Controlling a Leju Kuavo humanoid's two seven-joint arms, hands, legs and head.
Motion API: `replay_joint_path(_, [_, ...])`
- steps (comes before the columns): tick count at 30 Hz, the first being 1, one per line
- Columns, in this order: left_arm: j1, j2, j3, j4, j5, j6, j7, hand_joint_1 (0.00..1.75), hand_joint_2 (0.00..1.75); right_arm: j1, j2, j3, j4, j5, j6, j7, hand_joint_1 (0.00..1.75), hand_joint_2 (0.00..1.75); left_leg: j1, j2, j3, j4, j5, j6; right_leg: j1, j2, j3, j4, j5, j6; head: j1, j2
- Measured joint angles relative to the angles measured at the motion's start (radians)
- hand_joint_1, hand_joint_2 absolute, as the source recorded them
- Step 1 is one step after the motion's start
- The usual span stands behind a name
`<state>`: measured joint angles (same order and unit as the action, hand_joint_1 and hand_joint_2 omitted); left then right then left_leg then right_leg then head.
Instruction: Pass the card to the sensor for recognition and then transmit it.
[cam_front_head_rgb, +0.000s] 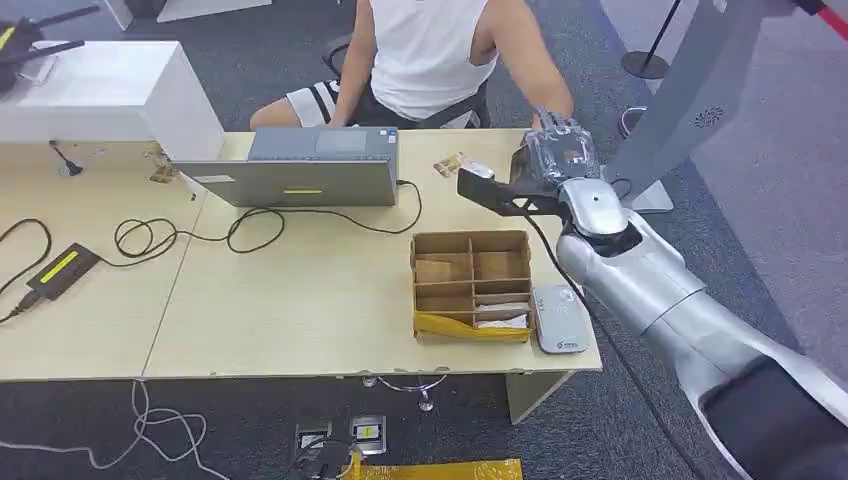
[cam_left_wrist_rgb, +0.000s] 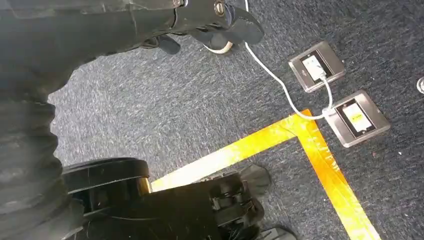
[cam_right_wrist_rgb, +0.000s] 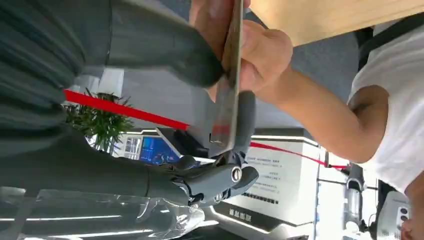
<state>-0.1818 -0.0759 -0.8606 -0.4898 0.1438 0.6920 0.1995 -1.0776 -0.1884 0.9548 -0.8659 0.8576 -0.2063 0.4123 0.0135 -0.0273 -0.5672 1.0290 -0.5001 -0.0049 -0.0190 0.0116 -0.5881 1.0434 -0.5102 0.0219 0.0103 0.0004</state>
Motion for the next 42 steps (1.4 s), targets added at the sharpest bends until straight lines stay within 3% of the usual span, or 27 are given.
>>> replay_joint_path(4, [0.006, 0.000, 0.003, 0.000, -0.053, 0.001, -0.017, 0.00, 1.75, 0.006, -0.008, 0.003, 0.002, -0.007, -0.077, 0.018, 0.00, 1.75, 0.000, 0.001, 0.001, 0.000, 0.000, 0.000, 0.000, 0.000, 0.000, 0.000, 0.000, 0.000, 0.000, 0.000])
replay_joint_path(8, [0.030, -0.003, 0.042, 0.000, -0.179, 0.001, -0.048, 0.00, 1.75, 0.059, -0.046, -0.012, -0.055, 0.000, -0.171, 0.056, 0.00, 1.75, 0.000, 0.001, 0.002, 0.001, 0.000, 0.000, 0.000, 0.000, 0.000, 0.000, 0.000, 0.000, 0.000, 0.000])
replay_joint_path(14, [0.096, -0.022, 0.201, -0.011, -0.386, 0.003, -0.089, 0.00, 1.75, 0.264, -0.178, -0.126, -0.258, 0.040, -0.355, 0.185, 0.00, 1.75, 0.000, 0.001, 0.002, 0.001, -0.001, 0.001, 0.000, 0.000, 0.001, -0.003, 0.000, 0.000, 0.000, 0.000])
replay_joint_path(17, [0.127, -0.031, 0.288, -0.026, -0.420, 0.003, -0.092, 0.00, 1.75, 0.402, -0.270, -0.234, -0.374, 0.030, -0.429, 0.213, 0.00, 1.75, 0.000, -0.001, 0.000, 0.001, -0.002, 0.001, 0.000, -0.002, 0.001, -0.003, 0.000, 0.000, 0.000, 0.000])
replay_joint_path(20, [0.142, -0.035, 0.341, -0.030, -0.438, 0.003, -0.096, 0.00, 1.75, 0.493, -0.325, -0.309, -0.442, 0.016, -0.467, 0.244, 0.00, 1.75, 0.000, 0.006, 0.004, 0.001, -0.003, 0.001, 0.000, 0.004, 0.001, -0.003, 0.000, 0.000, 0.000, 0.000])
replay_joint_path(22, [0.158, -0.047, 0.391, -0.043, -0.446, 0.003, -0.118, 0.00, 1.75, 0.588, -0.345, -0.390, -0.485, -0.038, -0.486, 0.206, 0.00, 1.75, 0.000, 0.003, 0.004, 0.000, -0.004, 0.002, 0.000, 0.000, 0.004, -0.003, 0.000, 0.000, 0.000, 0.000])
replay_joint_path(24, [0.181, -0.058, 0.441, -0.054, -0.449, 0.003, -0.141, 0.00, 1.75, 0.693, -0.344, -0.508, -0.518, -0.120, -0.489, 0.094, 0.00, 1.75, 0.000, -0.001, 0.003, 0.000, -0.004, 0.002, 0.000, -0.003, 0.004, -0.003, -0.001, 0.000, -0.001, 0.000])
replay_joint_path(26, [0.200, -0.066, 0.480, -0.062, -0.449, 0.003, -0.147, 0.00, 1.75, 0.756, -0.343, -0.611, -0.537, -0.156, -0.490, 0.027, 0.00, 1.75, 0.000, 0.000, 0.003, 0.000, -0.004, 0.002, 0.000, -0.002, 0.004, -0.003, -0.001, 0.000, 0.000, 0.000])
replay_joint_path(29, [0.211, -0.075, 0.522, -0.072, -0.449, 0.003, -0.147, 0.00, 1.75, 0.804, -0.342, -0.711, -0.557, -0.163, -0.491, 0.016, 0.00, 1.75, 0.000, 0.000, 0.003, 0.000, -0.004, 0.002, 0.000, -0.002, 0.004, -0.003, -0.001, 0.000, 0.000, 0.000])
replay_joint_path(33, [0.217, -0.088, 0.575, -0.086, -0.461, 0.003, -0.150, 0.00, 1.75, 0.861, -0.331, -0.831, -0.572, -0.176, -0.491, 0.048, 0.00, 1.75, 0.000, -0.001, 0.004, 0.000, -0.003, 0.002, 0.000, -0.002, 0.005, -0.003, -0.001, 0.000, 0.000, 0.000])
replay_joint_path(37, [0.239, -0.103, 0.639, -0.105, -0.503, 0.003, -0.163, 0.00, 1.75, 0.948, -0.297, -0.978, -0.553, -0.272, -0.491, -0.053, 0.00, 1.75, 0.000, 0.000, 0.003, 0.000, -0.004, 0.001, 0.000, -0.002, 0.003, -0.003, -0.001, 0.001, 0.000, 0.000])
replay_joint_path(42, [0.254, -0.118, 0.703, -0.129, -0.556, 0.003, -0.154, 0.00, 1.75, 1.005, -0.220, -1.160, -0.425, -0.366, -0.491, -0.168, 0.00, 1.75, 0.000, 0.001, 0.003, 0.000, -0.004, 0.001, 0.000, -0.001, 0.002, -0.004, -0.002, 0.000, -0.001, 0.000])
